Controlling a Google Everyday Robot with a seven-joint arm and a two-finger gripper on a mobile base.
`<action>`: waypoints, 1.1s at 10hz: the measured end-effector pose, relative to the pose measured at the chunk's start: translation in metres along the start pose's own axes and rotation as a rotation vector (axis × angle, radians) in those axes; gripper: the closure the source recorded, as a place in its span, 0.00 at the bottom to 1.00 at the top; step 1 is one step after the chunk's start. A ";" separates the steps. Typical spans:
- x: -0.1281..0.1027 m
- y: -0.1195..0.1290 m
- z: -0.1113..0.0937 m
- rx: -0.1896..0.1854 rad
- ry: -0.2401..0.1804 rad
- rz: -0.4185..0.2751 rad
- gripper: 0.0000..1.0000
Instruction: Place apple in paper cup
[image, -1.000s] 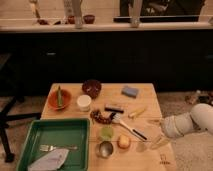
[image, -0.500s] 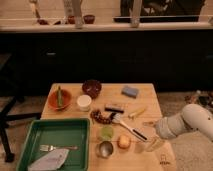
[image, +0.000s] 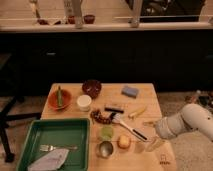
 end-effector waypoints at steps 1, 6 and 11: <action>0.000 0.000 0.000 0.001 0.000 0.001 0.20; 0.012 0.006 0.022 0.005 -0.165 0.064 0.20; -0.003 0.006 0.047 -0.021 -0.225 0.057 0.20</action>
